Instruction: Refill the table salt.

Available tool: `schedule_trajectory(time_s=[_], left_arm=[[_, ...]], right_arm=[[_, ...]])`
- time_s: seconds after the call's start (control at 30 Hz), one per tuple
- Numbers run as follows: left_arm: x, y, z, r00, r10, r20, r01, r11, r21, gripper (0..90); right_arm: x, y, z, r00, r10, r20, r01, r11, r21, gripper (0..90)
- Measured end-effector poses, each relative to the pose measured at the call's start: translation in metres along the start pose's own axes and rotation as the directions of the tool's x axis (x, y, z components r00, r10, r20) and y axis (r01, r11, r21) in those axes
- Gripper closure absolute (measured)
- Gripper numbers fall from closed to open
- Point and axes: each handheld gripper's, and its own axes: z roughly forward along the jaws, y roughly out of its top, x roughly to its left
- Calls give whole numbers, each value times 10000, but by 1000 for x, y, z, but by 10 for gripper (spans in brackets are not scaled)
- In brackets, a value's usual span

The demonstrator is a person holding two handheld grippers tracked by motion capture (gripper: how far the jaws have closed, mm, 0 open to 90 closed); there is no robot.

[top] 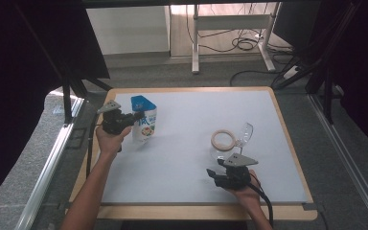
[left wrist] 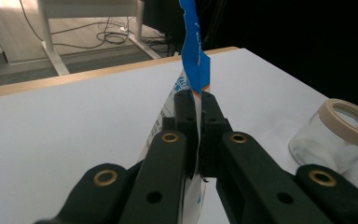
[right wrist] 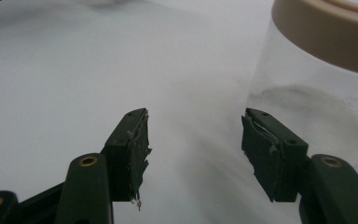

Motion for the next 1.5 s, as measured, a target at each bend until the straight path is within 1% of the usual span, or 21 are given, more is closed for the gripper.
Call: schedule_trajectory(time_s=[0.2, 0.37, 0.43, 0.5, 0.53, 0.7, 0.83, 1.03, 1.23, 1.33, 1.4, 1.43, 1.5], left_arm=[[-10, 0, 5, 9998, 118, 139, -118, 9999, -4, 898], [-18, 1, 8, 9991, 163, 390, -164, 9999, 23, 899], [-22, 1, 10, 9987, 166, 492, -169, 9999, 39, 898], [-25, 1, 12, 9982, 167, 580, -169, 9999, 28, 899], [-27, 1, 13, 9979, 183, 613, -184, 9998, 12, 899], [-35, 1, 17, 9963, 356, 785, -362, 9993, 61, 898], [-40, 3, 19, 9947, 440, 929, -445, 9990, 40, 899], [-46, 12, 17, 9929, 674, 977, -673, 9977, -42, 899], [-53, 18, 13, 9906, 695, 1181, -679, 9975, -178, 899], [-56, 19, 13, 9887, 680, 1336, -663, 9977, -165, 899], [-58, 20, 13, 9879, 693, 1388, -681, 9976, -134, 899], [-59, 20, 14, 9869, 762, 1421, -751, 9971, -129, 899], [-61, 20, 15, 9868, 785, 1419, -773, 9969, -134, 899]], right_arm=[[7, 4, 7, 9999, -110, -119, 110, 9999, -14, 417], [14, 6, 15, 9995, -176, -249, 175, 9998, -56, 417], [17, 7, 18, 9995, -178, -276, 176, 9998, -53, 417], [21, 8, 22, 9990, -78, -436, 73, 9999, -124, 417], [23, 9, 24, 9986, -110, -523, 102, 9998, -156, 417], [32, 16, 32, 9975, -330, -626, 316, 9992, -234, 417], [32, 22, 35, 9972, -394, -638, 369, 9986, -388, 417], [32, 28, 39, 9977, -389, -555, 363, 9982, -486, 417], [34, 32, 45, 9981, -373, -498, 345, 9979, -552, 417], [36, 36, 48, 9980, -428, -467, 400, 9974, -600, 417], [37, 37, 51, 9978, -496, -429, 468, 9970, -622, 417], [37, 38, 52, 9978, -514, -416, 488, 9969, -617, 417], [37, 38, 54, 9980, -466, -438, 439, 9971, -617, 417]])
